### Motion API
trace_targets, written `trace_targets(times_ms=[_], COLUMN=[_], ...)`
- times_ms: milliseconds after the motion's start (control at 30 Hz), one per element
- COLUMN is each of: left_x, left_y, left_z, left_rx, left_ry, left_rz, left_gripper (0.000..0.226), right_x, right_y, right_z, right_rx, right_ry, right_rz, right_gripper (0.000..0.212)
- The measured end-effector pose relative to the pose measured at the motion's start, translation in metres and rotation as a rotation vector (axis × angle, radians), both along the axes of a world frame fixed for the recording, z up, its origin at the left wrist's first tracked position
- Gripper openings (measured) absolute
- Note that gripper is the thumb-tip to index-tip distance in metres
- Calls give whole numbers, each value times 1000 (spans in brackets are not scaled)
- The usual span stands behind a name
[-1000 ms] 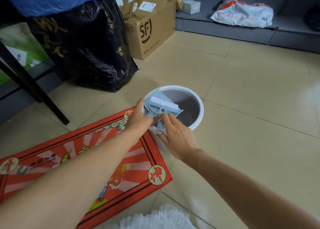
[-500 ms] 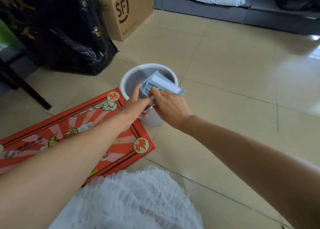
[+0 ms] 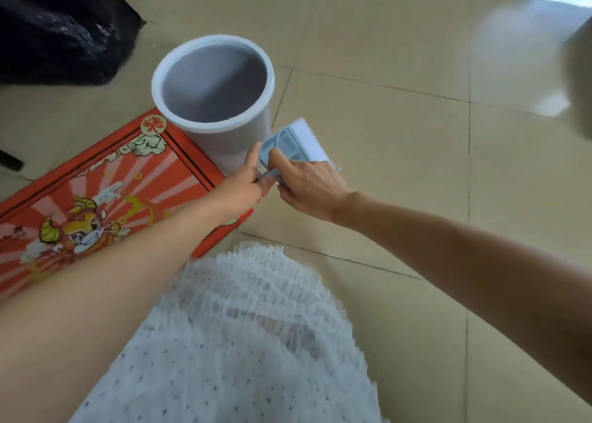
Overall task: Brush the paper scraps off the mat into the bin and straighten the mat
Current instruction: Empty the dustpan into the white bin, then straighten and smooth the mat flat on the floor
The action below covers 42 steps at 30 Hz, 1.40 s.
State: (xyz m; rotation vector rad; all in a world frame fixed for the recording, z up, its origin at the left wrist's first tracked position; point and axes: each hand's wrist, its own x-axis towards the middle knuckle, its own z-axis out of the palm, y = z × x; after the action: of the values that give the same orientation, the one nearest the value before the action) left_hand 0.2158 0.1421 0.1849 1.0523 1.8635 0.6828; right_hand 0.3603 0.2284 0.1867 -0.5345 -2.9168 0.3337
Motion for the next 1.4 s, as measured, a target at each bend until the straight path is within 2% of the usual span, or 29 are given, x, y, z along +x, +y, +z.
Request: trace_targets(times_ms=[133, 433, 567, 633, 767, 900, 1200, 1400], left_x=[4, -5, -8, -8, -6, -5, -22, -30], left_y=[3, 20, 20, 18, 18, 17, 6, 3], left_z=[-29, -85, -102, -113, -136, -153, -167, -156], left_rx=[-85, -192, -197, -196, -212, -238, -367, -335], left_ry=[64, 222, 448, 490, 438, 348, 117, 93], left_rz=[-18, -41, -103, -105, -30, -78, -155, -147], left_gripper=[66, 61, 47, 38, 34, 31, 53, 50], right_x=[4, -18, -31, -38, -44, -44, -54, -64], right_y=[0, 10, 12, 12, 15, 19, 17, 14], right_z=[-29, -88, -114, -128, -152, -170, -189, -181], right_rx=[-39, -22, -50, -52, -79, -64, -83, 11], right_ry=[-42, -178, -236, -274, -332, -392, -510, -577], right_rz=[-20, -88, -143, -149, -166, -139, -104, -136], right_gripper=[34, 33, 40, 41, 43, 44, 39, 33])
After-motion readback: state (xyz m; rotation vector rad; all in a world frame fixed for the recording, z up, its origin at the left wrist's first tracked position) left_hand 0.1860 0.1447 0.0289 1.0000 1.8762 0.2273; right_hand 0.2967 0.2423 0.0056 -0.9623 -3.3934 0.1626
